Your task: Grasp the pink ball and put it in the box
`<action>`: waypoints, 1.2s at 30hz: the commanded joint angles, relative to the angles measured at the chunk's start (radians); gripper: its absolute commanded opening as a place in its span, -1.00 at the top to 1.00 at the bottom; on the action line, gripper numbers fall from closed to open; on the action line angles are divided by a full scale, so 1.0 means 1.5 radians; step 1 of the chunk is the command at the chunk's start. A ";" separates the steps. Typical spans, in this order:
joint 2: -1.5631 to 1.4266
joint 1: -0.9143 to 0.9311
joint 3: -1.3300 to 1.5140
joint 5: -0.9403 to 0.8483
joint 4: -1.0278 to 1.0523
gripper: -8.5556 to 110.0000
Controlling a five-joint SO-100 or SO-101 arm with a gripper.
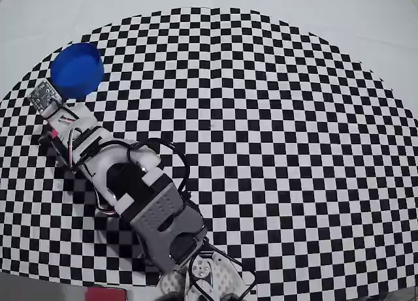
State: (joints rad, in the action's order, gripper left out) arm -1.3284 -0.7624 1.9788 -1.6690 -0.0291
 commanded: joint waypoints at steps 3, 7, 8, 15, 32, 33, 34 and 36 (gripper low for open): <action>0.005 -0.006 -0.034 0.003 0.003 0.32; 0.019 -0.007 -0.050 0.003 0.005 0.32; 0.024 -0.007 -0.054 0.003 0.006 0.32; 0.041 -0.008 -0.069 0.003 0.006 0.32; 0.078 -0.014 -0.103 0.003 0.008 0.32; 0.079 -0.014 -0.104 0.003 0.008 0.32; 0.081 -0.014 -0.106 0.003 0.008 0.32; 0.085 -0.014 -0.110 0.003 0.009 0.32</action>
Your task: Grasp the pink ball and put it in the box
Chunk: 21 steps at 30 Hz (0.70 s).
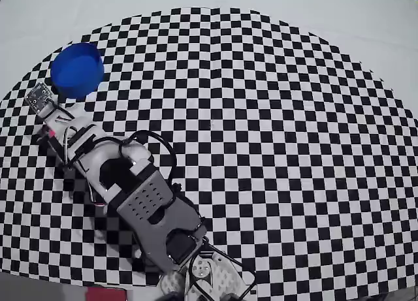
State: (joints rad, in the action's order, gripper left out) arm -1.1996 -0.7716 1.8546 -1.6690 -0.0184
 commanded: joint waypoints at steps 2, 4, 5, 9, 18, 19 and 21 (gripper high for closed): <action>0.005 -0.008 -0.034 0.003 0.002 0.32; 0.011 -0.008 -0.040 0.003 0.003 0.32; 0.013 -0.008 -0.043 0.003 0.003 0.32; 0.021 -0.008 -0.049 0.003 0.003 0.32; 0.042 -0.009 -0.073 0.003 0.005 0.32; 0.044 -0.009 -0.075 0.003 0.005 0.32; 0.049 -0.008 -0.080 0.003 0.006 0.32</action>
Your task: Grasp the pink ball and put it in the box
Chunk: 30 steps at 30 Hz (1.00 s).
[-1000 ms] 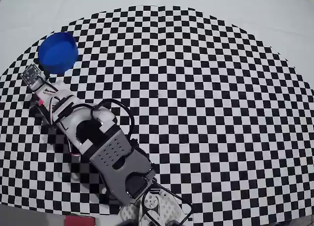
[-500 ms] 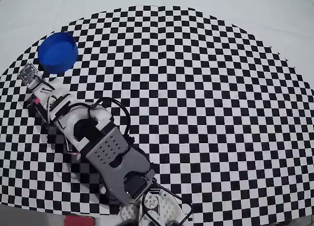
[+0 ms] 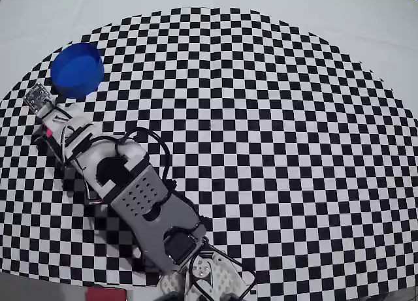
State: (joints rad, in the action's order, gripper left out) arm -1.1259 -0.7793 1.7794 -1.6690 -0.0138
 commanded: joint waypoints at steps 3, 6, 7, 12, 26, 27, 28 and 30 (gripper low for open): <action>0.005 -0.002 -0.035 0.003 0.005 0.32; 0.009 -0.002 -0.040 0.003 0.006 0.32; 0.011 -0.002 -0.042 0.003 0.007 0.32; 0.021 -0.002 -0.053 0.003 0.010 0.32; 0.042 0.000 -0.072 0.001 0.013 0.32; 0.043 -0.001 -0.072 0.001 0.014 0.32; 0.044 -0.001 -0.073 0.001 0.014 0.32; 0.046 -0.002 -0.075 0.001 0.014 0.32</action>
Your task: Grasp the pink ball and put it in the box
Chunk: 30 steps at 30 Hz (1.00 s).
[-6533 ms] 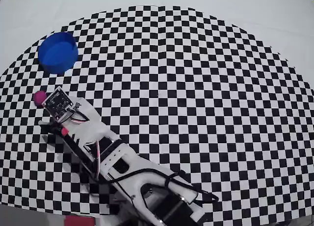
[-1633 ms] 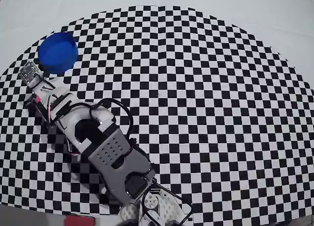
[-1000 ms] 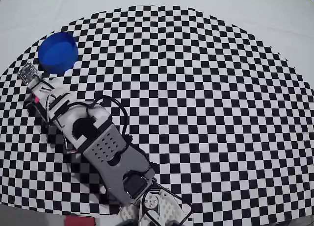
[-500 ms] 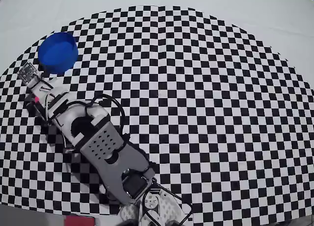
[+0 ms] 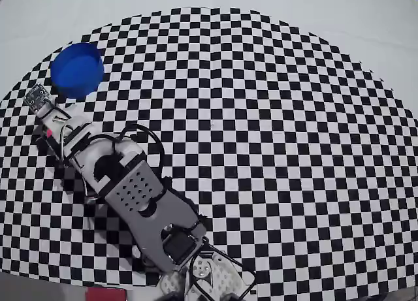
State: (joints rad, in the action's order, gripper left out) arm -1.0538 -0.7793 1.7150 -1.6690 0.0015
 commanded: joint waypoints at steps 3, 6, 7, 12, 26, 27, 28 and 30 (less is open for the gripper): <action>0.002 -0.002 -0.035 0.001 0.004 0.32; 0.008 -0.002 -0.040 0.001 0.004 0.32; 0.010 -0.002 -0.042 0.001 0.004 0.32; 0.017 -0.002 -0.050 0.000 0.004 0.32; 0.026 -0.002 -0.050 -0.003 0.007 0.32; 0.027 -0.002 -0.050 -0.003 0.007 0.32; 0.027 -0.002 -0.050 -0.003 0.007 0.32; 0.029 -0.002 -0.050 -0.003 0.008 0.32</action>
State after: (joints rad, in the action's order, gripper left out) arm -1.0063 -0.7793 1.6782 -1.6690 0.0092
